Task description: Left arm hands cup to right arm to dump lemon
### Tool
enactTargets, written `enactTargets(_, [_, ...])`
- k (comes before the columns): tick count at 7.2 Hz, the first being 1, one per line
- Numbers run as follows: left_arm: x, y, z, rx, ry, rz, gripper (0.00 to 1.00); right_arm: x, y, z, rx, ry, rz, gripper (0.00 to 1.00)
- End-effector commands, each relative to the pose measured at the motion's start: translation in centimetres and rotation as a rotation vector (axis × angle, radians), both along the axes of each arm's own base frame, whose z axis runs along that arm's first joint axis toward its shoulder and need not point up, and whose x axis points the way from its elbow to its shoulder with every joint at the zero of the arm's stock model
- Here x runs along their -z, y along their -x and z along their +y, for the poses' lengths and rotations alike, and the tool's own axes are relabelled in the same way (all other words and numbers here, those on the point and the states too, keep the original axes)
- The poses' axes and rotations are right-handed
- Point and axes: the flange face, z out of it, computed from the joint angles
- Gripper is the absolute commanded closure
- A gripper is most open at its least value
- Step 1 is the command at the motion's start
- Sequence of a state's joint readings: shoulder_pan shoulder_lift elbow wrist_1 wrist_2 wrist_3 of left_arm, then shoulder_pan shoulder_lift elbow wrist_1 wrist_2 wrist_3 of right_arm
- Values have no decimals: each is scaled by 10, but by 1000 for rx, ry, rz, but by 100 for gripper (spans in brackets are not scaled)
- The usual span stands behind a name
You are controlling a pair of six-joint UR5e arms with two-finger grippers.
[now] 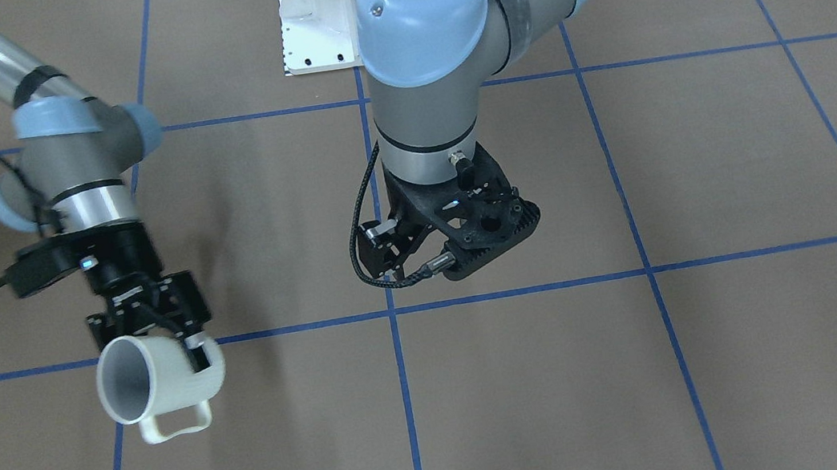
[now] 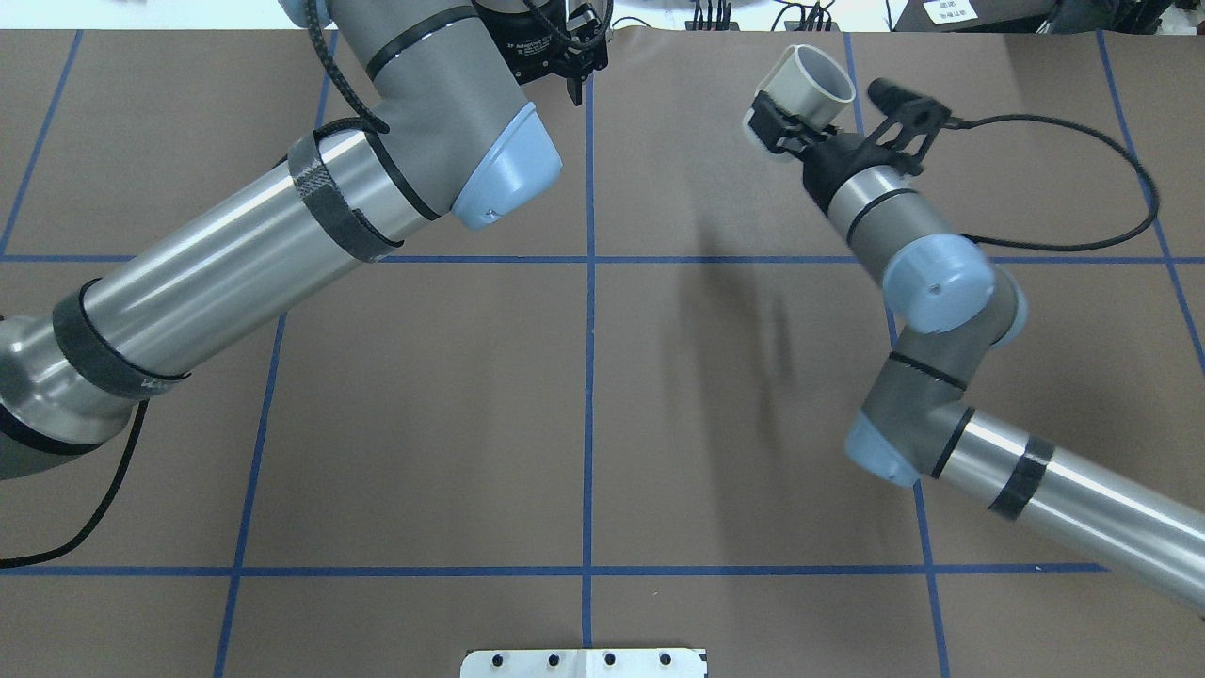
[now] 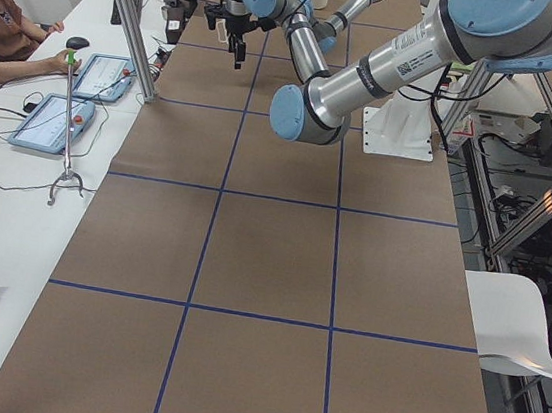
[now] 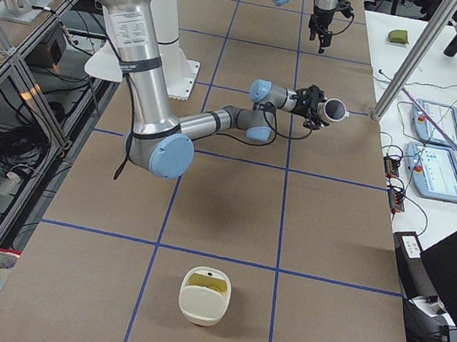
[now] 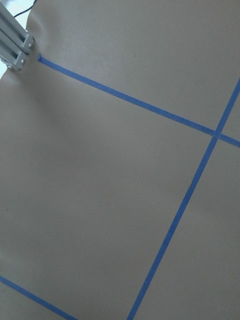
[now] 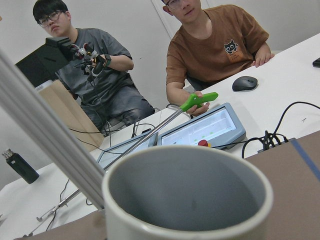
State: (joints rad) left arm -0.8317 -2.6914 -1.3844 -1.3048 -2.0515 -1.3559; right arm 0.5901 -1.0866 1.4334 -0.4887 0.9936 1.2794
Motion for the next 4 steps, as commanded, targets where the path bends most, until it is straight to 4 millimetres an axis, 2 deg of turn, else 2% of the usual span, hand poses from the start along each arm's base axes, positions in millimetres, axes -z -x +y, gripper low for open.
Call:
enactTargets(1, [8, 4, 22, -101, -17, 22, 0, 59, 90, 58, -93, -15, 198, 59])
enactTargets(2, [14, -5, 41, -123, -37, 36, 0, 78, 110, 72, -112, -12, 246, 59])
enactTargets(3, [19, -10, 50, -142, -52, 49, 0, 92, 131, 90, -109, -12, 294, 59])
enactTargets(4, [18, -37, 72, -173, -74, 56, 0, 114, 147, 99, -119, -10, 339, 59])
